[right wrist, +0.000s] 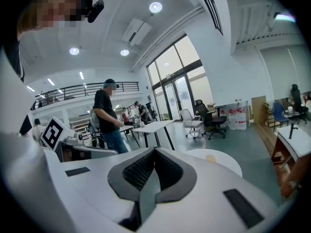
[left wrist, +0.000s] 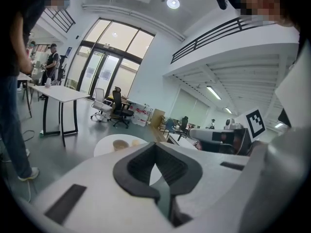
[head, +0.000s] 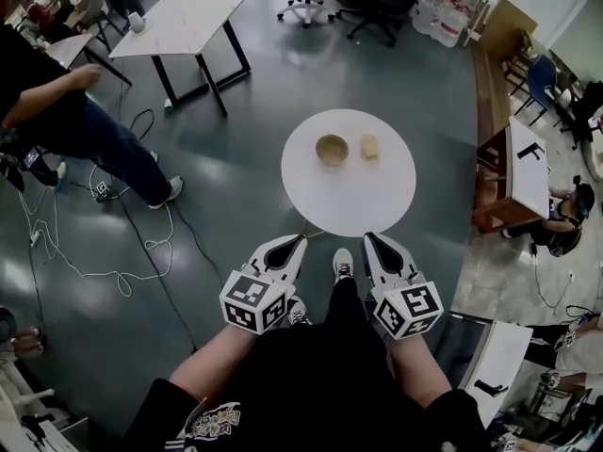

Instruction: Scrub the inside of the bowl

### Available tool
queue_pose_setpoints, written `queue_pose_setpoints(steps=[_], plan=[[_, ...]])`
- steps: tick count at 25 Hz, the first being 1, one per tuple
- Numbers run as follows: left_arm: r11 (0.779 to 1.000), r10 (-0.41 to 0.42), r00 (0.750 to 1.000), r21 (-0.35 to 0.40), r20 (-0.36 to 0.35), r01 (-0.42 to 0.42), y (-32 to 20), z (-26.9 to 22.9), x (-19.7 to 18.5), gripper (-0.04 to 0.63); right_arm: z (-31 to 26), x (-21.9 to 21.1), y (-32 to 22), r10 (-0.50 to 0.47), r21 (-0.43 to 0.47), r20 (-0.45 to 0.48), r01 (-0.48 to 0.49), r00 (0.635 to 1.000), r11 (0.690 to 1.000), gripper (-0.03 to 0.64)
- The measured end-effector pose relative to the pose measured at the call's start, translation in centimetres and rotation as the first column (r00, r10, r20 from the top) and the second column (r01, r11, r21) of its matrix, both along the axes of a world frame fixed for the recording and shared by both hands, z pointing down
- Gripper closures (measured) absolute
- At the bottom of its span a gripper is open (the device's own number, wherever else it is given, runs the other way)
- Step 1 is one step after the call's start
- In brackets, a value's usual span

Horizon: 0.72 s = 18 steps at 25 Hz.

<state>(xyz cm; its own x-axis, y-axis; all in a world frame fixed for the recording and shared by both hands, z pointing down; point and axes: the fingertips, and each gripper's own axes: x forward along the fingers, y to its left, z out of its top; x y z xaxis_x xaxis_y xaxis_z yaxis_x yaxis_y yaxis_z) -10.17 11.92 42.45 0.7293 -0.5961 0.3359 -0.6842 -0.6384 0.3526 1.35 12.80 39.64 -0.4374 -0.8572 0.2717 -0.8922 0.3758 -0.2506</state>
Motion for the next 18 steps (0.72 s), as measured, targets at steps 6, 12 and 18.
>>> queue_pose_setpoints(steps=[6,12,18], plan=[[1.0,-0.025,1.0,-0.013,0.011,0.025,-2.6,0.6,1.8,0.589,0.7,1.8,-2.9,-0.022,-0.01,-0.006,0.022,1.0,1.0,0.596],[0.998,-0.046,0.999,-0.036,0.028,0.047,-5.0,1.4,4.1,0.589,1.5,4.2,-6.2,-0.044,-0.032,0.004,0.044,0.999,0.999,0.595],[0.995,-0.069,0.997,-0.072,0.043,0.072,-7.3,2.8,5.3,0.589,2.9,5.8,-9.0,-0.057,-0.065,0.006,0.057,0.998,0.996,0.596]])
